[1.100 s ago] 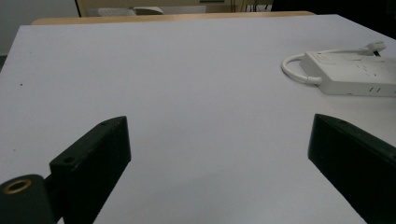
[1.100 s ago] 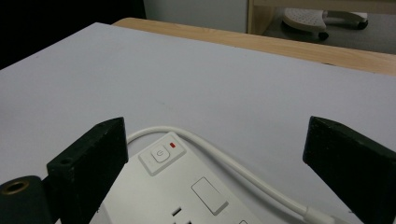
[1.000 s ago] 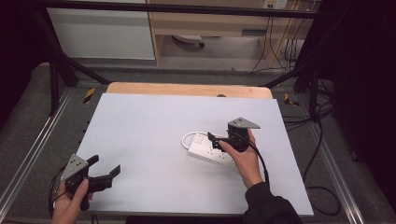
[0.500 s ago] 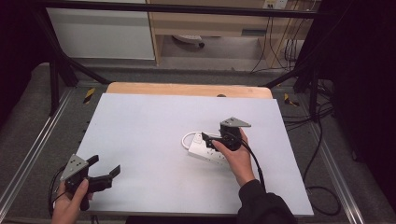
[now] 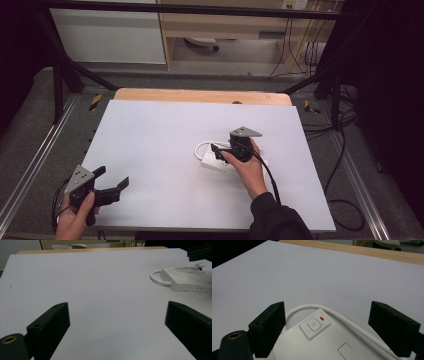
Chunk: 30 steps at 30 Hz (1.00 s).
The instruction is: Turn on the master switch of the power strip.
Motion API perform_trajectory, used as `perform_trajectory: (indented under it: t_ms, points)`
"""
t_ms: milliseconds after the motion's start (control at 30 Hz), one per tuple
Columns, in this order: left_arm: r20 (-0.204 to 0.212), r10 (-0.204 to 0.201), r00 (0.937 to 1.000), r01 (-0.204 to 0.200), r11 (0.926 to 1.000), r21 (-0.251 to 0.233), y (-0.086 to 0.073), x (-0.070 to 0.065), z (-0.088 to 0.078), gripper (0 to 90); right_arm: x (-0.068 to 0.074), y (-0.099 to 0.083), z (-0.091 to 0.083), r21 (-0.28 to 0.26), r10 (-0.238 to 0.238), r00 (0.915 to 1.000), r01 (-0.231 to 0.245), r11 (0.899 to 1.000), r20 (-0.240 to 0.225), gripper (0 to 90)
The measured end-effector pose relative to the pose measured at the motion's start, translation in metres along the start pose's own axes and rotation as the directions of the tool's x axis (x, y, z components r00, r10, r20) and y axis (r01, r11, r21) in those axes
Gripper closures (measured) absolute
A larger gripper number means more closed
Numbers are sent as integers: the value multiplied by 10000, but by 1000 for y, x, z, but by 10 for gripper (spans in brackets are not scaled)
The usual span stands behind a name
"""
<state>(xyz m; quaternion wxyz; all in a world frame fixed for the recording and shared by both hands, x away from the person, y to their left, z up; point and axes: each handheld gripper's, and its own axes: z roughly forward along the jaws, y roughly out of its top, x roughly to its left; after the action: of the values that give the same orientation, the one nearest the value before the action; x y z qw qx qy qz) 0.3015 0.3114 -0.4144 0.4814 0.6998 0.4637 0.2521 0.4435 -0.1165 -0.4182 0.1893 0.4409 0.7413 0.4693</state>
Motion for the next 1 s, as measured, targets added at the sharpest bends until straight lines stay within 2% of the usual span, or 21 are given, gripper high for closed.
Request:
perform_trajectory:
  t_ms: [367, 567, 600, 667, 800, 1000]
  points:
    - [12, -22, 10000, 22, 10000, -18, 0, 0, 0, 58, 4, 0, 6, 95, -28, 9999, 29, 10000, -108, 213]
    - [21, -14, 10000, 14, 10000, -23, 0, 0, 0, 58, 8, -1, 10, 215, -51, 9998, 54, 9998, -174, 350]
    - [21, -14, 10000, 14, 10000, -23, 0, 0, 0, 58, 8, -1, 10, 215, -51, 9998, 54, 9998, -174, 350]
    - [11, -5, 10000, 5, 10000, -26, 0, 0, 0, 58, 9, -1, 11, 294, -61, 9998, 67, 9995, -209, 442]
    - [16, -6, 10000, 6, 10000, -32, 0, 0, 0, 58, 10, -2, 14, 486, -46, 9999, 53, 9988, -142, 545]
    - [17, 2, 10000, -2, 10000, -48, 0, 0, 0, 58, 11, -3, 18, 774, -147, 9998, 154, 9969, -98, 654]
